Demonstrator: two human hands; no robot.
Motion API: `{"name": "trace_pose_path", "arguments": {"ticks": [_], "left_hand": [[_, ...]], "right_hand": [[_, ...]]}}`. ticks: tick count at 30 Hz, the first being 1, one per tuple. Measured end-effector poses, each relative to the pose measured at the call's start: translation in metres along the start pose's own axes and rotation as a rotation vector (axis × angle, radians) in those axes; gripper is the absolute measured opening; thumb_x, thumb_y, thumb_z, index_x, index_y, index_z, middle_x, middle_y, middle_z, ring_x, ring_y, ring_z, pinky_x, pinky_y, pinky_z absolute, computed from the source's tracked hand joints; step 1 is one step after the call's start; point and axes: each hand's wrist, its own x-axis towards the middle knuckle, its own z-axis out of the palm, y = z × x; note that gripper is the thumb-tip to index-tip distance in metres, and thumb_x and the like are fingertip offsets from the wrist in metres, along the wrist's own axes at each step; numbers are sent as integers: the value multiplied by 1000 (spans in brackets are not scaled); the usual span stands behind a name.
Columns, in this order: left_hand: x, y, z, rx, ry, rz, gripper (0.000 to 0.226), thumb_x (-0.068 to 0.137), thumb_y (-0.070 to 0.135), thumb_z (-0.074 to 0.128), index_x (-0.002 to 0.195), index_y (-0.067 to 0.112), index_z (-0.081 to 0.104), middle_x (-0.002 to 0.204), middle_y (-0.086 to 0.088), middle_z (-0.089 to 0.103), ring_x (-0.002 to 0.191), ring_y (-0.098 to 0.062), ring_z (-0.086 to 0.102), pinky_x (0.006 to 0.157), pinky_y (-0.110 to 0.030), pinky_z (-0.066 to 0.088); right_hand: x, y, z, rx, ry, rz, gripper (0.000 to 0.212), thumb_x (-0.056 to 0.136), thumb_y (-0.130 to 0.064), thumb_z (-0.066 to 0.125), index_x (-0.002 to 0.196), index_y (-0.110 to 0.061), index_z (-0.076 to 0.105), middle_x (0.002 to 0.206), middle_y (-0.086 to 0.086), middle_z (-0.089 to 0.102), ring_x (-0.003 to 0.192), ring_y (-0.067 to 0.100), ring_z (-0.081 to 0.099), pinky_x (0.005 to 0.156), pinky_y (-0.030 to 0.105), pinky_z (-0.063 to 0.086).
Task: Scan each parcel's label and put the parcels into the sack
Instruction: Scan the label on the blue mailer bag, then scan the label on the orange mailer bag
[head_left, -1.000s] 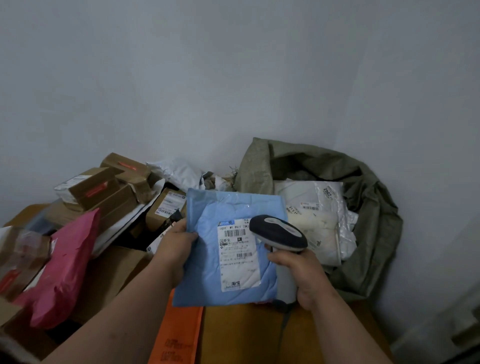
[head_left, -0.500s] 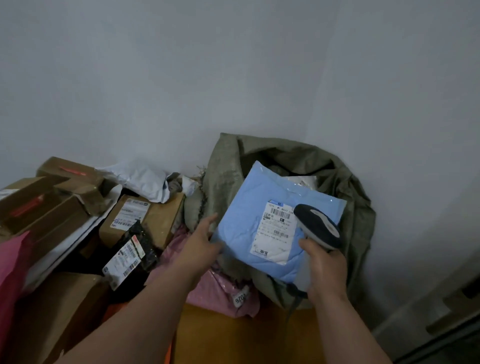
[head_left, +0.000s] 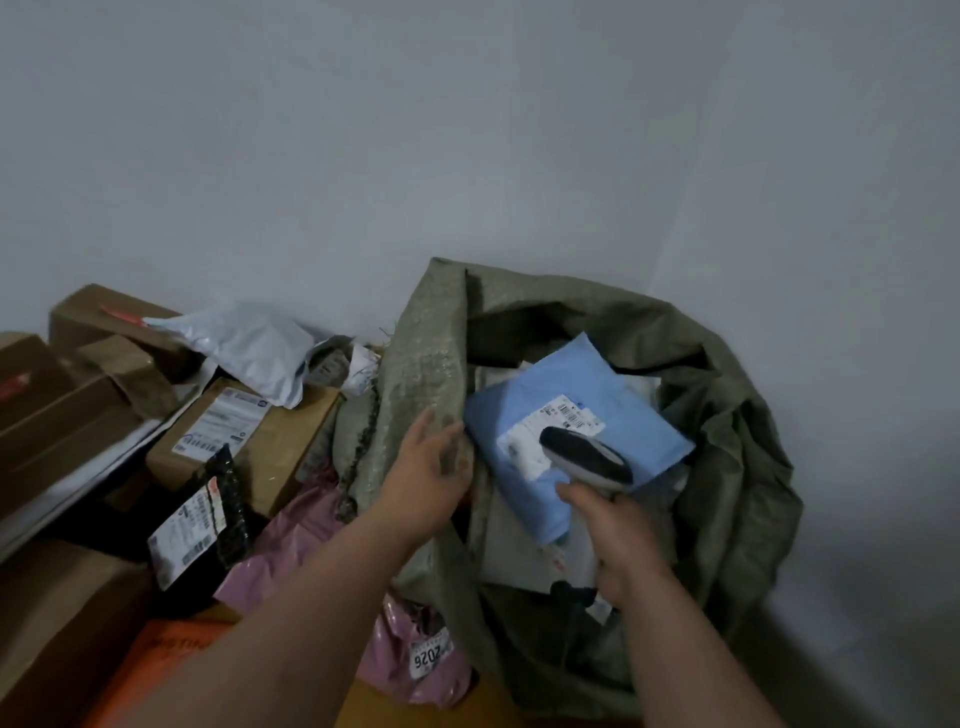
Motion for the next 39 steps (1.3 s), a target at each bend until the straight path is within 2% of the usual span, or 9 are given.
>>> {"name": "trace_pose_path", "arguments": {"ticks": [4,7,11,14,18,25,28,35,39], "left_hand": [[-3,-15,-9,-22,142,-86,49,95,14,63,143,17,53,155,-6,33,139,-21,40,113,-33,36],[-11,-23,-20,-72,230,-134,44,96,14,61,139,22,55,143,-4,45,122,-19,51,97,-33,48],[-23,-38,-40,-152,293,-209,41,98,17,58,138,25,56,126,-9,57,81,-25,60,69,-36,52],[-36,-49,-55,-261,322,-262,42,97,12,59,137,20,56,116,-11,62,87,-28,66,79,-45,59],[-62,-76,-75,-243,358,-258,37,94,12,64,131,16,62,113,1,68,83,-6,61,67,-24,48],[-131,-167,-131,-173,371,-423,41,94,17,62,135,12,59,121,-9,64,93,-20,61,68,-28,47],[-167,-209,-148,-124,340,-524,43,95,21,61,137,13,56,118,-9,62,81,-16,57,72,-30,46],[-218,-275,-150,11,26,-717,50,97,31,59,143,13,49,139,-15,56,121,-29,57,94,-28,45],[-231,-292,-137,19,-74,-746,57,98,41,54,149,19,40,145,-16,48,127,-34,52,105,-46,46]], "right_hand": [[5,25,11,-69,-225,151,36,79,-18,82,112,-9,72,94,13,74,91,31,67,87,47,57],[4,25,16,-104,-269,177,31,77,-13,82,105,-4,72,90,20,72,92,39,68,90,52,56],[-9,15,25,-35,-251,153,15,82,-7,76,93,2,70,76,23,72,67,33,70,61,36,59],[-26,7,37,4,-240,86,8,86,-5,73,88,1,69,68,17,71,58,24,70,53,29,57],[-60,5,63,10,-256,18,7,87,-5,72,88,2,71,72,17,72,64,24,71,60,33,57],[-132,46,137,-120,-348,31,9,83,-8,75,85,0,74,75,18,75,69,27,73,64,35,59],[-160,79,166,-190,-370,83,9,81,-5,74,86,2,74,74,17,75,67,26,72,60,32,58],[-195,154,206,-300,-412,254,13,78,-10,79,89,-8,72,78,8,71,74,24,67,63,31,50],[-203,184,214,-343,-405,351,17,81,-14,78,96,-11,71,88,10,71,80,26,67,67,30,51]]}}
